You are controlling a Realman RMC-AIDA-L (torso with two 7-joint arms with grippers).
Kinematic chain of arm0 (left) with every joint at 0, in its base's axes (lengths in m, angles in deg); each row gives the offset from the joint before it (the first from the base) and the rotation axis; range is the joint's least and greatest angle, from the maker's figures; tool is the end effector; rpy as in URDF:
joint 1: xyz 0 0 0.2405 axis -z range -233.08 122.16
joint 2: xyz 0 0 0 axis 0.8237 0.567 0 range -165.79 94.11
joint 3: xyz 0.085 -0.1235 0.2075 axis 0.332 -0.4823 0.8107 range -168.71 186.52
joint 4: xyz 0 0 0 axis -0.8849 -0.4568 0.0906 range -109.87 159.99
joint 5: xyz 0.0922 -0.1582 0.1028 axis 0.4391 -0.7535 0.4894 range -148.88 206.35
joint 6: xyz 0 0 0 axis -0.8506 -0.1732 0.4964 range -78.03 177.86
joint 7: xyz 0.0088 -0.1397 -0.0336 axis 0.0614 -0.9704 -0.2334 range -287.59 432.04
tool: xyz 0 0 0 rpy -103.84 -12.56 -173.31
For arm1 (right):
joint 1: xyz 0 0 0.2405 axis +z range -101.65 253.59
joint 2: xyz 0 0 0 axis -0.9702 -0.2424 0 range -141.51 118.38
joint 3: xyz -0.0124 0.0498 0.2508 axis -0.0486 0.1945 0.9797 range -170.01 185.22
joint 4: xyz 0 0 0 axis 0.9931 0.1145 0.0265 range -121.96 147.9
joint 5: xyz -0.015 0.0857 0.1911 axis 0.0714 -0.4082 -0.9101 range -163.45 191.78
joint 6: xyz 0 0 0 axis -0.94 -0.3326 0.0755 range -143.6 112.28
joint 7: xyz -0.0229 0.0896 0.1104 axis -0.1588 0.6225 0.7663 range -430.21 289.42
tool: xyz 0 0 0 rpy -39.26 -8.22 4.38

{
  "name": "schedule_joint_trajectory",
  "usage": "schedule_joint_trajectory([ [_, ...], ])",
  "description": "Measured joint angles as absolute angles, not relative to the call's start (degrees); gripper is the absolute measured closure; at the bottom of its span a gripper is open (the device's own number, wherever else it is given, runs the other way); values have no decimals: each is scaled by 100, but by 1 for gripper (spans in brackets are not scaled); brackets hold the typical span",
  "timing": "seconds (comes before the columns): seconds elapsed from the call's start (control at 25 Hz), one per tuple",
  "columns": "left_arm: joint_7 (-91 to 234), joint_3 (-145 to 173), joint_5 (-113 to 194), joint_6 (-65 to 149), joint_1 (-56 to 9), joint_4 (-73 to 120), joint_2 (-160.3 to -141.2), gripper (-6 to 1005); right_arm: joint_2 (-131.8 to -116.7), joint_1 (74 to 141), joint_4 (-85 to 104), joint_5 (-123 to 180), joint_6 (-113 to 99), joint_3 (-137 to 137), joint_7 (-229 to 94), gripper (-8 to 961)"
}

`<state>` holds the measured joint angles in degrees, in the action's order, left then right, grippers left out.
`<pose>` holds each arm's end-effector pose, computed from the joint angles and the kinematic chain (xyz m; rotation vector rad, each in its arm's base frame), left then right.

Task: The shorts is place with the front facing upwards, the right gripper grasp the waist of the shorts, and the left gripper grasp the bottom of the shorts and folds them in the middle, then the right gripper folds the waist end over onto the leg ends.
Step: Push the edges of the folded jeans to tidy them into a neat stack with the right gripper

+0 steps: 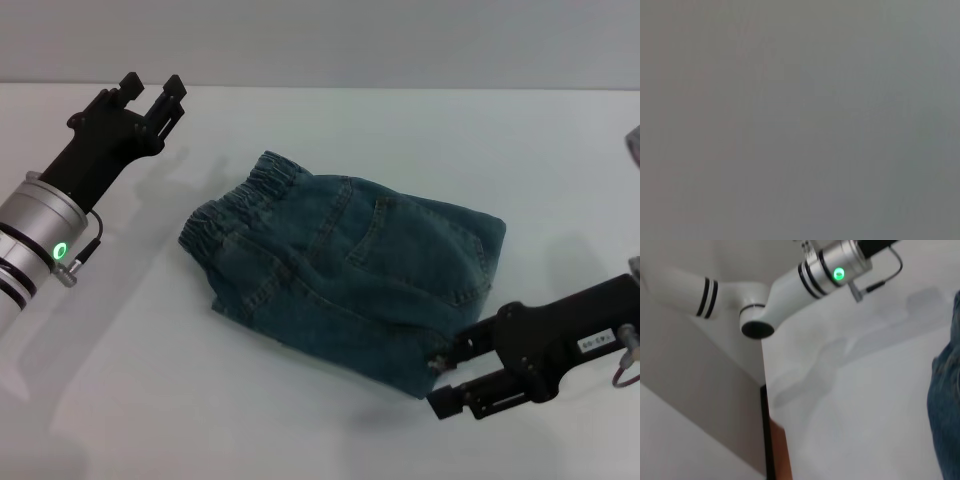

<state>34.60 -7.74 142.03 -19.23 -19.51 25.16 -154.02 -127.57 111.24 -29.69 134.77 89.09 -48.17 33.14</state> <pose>-0.2844 0.3714 -0.0178 -1.8285 -0.7083 -0.9892 0.2241 0.3074 -0.0048 2.7852 -0.8142 -0.3094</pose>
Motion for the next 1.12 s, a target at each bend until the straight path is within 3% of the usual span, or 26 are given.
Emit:
schedule_joint_trajectory([
  [0.56,3461,-780,14239,-1899,-1978,2576,-15398,397,-12980,11514,-2506,14374,8377,-4832,3457,365],
  [1.12,3461,-750,14238,-1881,-2020,2576,-15404,397,-12924,11543,-2387,14486,7751,-4701,3609,367],
])
